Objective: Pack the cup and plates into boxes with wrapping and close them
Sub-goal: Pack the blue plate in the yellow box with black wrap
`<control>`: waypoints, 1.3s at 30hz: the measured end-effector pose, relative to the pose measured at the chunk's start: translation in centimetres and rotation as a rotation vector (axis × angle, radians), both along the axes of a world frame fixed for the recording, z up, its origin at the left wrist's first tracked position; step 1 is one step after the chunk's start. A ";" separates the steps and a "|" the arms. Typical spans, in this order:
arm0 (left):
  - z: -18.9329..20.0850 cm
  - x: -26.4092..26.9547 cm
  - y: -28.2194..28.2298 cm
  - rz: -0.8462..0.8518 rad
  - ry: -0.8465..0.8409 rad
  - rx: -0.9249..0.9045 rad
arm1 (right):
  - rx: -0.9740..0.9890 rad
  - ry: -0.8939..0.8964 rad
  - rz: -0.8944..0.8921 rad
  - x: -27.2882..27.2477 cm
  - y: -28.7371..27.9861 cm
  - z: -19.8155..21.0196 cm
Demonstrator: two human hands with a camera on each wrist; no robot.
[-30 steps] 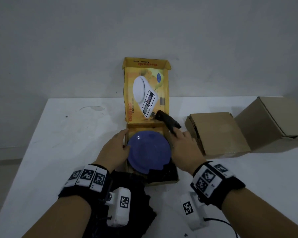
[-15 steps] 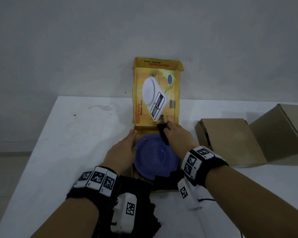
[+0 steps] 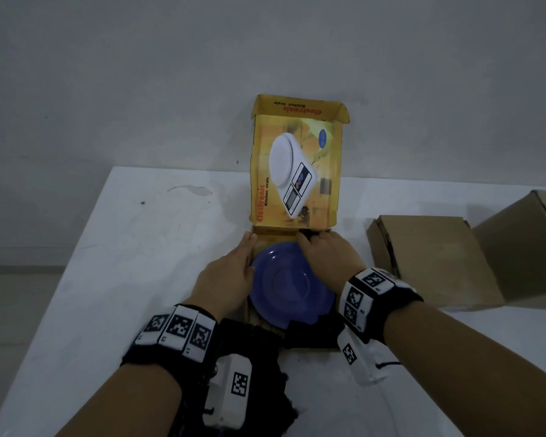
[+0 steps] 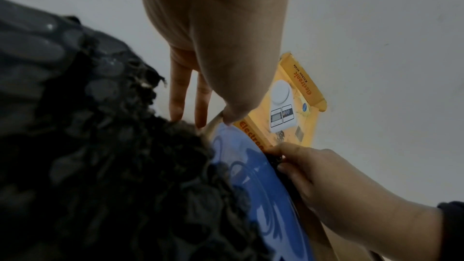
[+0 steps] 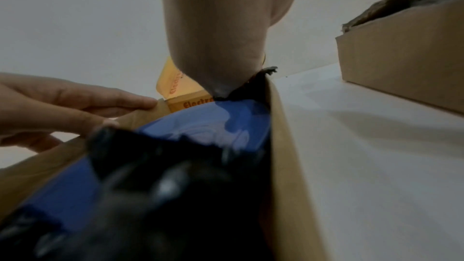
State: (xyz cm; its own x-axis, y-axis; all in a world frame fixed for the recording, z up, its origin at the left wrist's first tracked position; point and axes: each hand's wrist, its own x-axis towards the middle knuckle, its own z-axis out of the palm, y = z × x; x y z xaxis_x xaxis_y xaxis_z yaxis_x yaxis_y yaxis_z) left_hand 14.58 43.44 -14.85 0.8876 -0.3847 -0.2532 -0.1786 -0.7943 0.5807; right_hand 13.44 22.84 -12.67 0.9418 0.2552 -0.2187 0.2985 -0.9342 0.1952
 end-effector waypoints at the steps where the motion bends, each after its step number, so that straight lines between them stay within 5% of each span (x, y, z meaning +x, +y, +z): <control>1: 0.0 0.0 0.0 -0.002 -0.003 0.003 | -0.025 -0.029 -0.014 0.2 -0.1 0.2; 8: -0.2 0.1 0.0 0.001 -0.009 0.014 | -0.200 -0.010 -0.029 0.1 -0.5 0.7; 13: -0.2 0.3 0.1 0.002 0.004 0.002 | -0.057 0.060 -0.151 -0.9 -0.7 0.0; 18: 0.3 0.8 1.5 -0.026 0.132 -0.104 | 0.392 -0.018 -0.249 -4.0 1.8 1.6; 20: 0.6 0.8 2.2 -0.043 0.140 -0.127 | 0.719 0.081 -0.240 -6.7 4.0 2.3; 22: 0.8 0.7 2.5 -0.056 0.136 -0.155 | 0.820 0.173 -0.142 -9.4 6.1 2.6; 28: 1.1 0.1 2.7 -0.040 0.117 -0.186 | 0.502 0.087 0.111 -12.6 9.3 0.1; 34: 1.0 0.3 4.0 -0.055 0.129 -0.202 | 0.254 0.318 0.506 -14.1 9.3 -2.6; 37: 0.8 0.2 4.1 -0.044 0.153 -0.212 | 0.256 0.333 0.529 -14.2 9.3 -2.7; 39: 0.8 0.0 4.0 -0.036 0.157 -0.216 | 0.304 0.177 0.550 -14.2 9.5 -3.3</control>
State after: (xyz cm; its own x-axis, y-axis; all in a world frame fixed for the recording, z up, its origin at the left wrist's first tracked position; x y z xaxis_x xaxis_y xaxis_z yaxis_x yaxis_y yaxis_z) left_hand 14.62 47.48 -14.10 0.8289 -0.4752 -0.2952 -0.0987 -0.6436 0.7590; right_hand -0.80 32.39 -15.96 0.6128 0.7643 -0.2007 0.7518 -0.6421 -0.1499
